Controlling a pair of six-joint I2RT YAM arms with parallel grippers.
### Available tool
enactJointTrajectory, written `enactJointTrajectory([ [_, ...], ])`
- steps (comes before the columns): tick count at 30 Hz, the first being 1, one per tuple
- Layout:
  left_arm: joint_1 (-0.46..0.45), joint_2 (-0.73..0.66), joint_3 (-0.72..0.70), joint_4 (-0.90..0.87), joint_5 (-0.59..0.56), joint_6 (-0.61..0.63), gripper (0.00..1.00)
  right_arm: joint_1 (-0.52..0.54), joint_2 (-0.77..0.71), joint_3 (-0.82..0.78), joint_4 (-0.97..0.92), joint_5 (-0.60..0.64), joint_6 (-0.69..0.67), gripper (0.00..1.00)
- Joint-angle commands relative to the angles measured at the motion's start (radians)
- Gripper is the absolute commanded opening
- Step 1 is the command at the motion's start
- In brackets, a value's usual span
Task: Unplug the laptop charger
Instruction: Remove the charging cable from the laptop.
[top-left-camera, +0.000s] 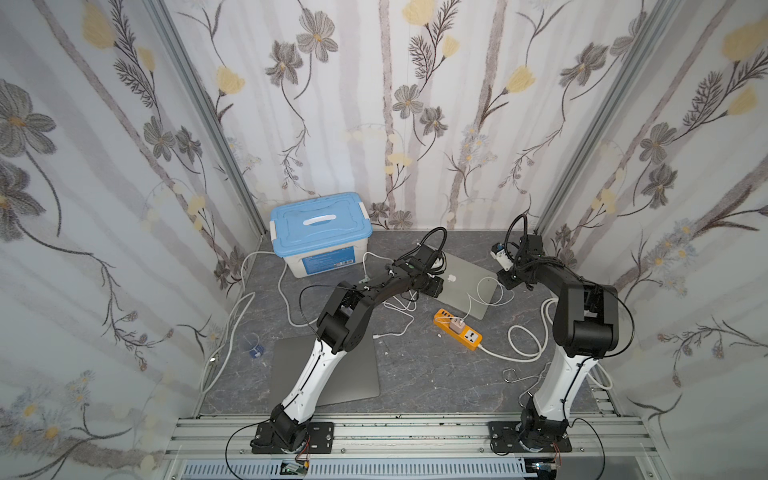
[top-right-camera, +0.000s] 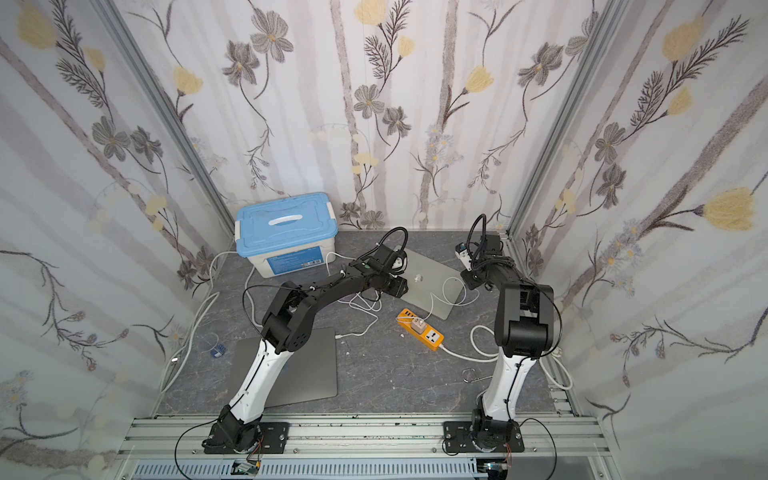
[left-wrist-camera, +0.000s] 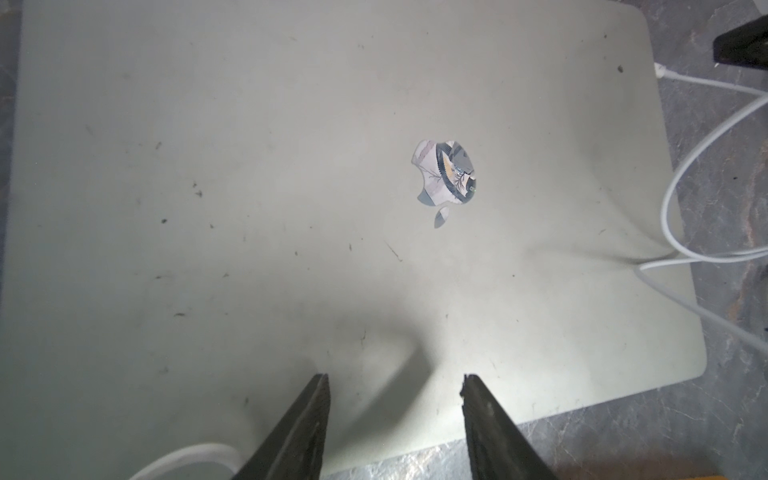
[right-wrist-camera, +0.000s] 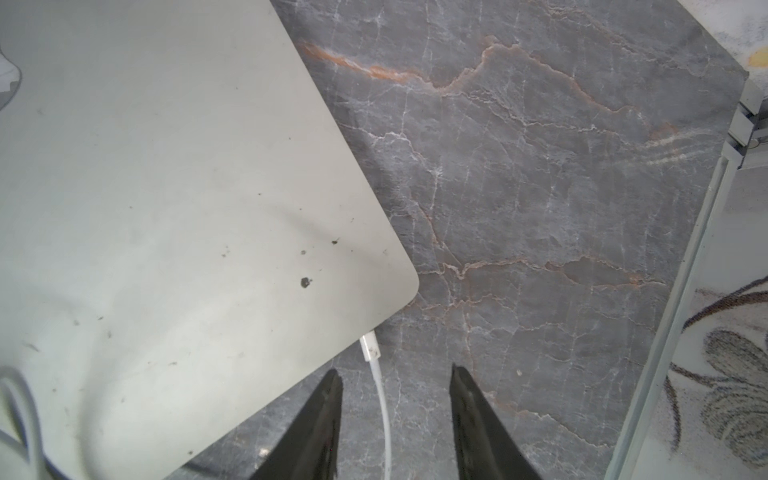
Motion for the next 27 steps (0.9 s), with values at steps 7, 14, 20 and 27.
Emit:
enactJointTrajectory([
  [7, 0.001, -0.007, -0.019, -0.045, 0.014, -0.002, 0.55, -0.003, 0.035, 0.015, -0.004, 0.009, -0.015, 0.52],
  [14, 0.002, -0.004, -0.021, -0.044, 0.019, -0.006, 0.55, -0.004, 0.044, 0.014, 0.002, 0.039, -0.025, 0.54],
  [20, 0.003, -0.005, -0.025, -0.049, 0.017, -0.004, 0.55, -0.003, 0.058, 0.027, -0.007, 0.052, -0.039, 0.45],
  [27, 0.002, -0.004, -0.024, -0.053, 0.012, -0.003, 0.55, 0.010, 0.078, 0.051, -0.036, 0.098, -0.058, 0.42],
])
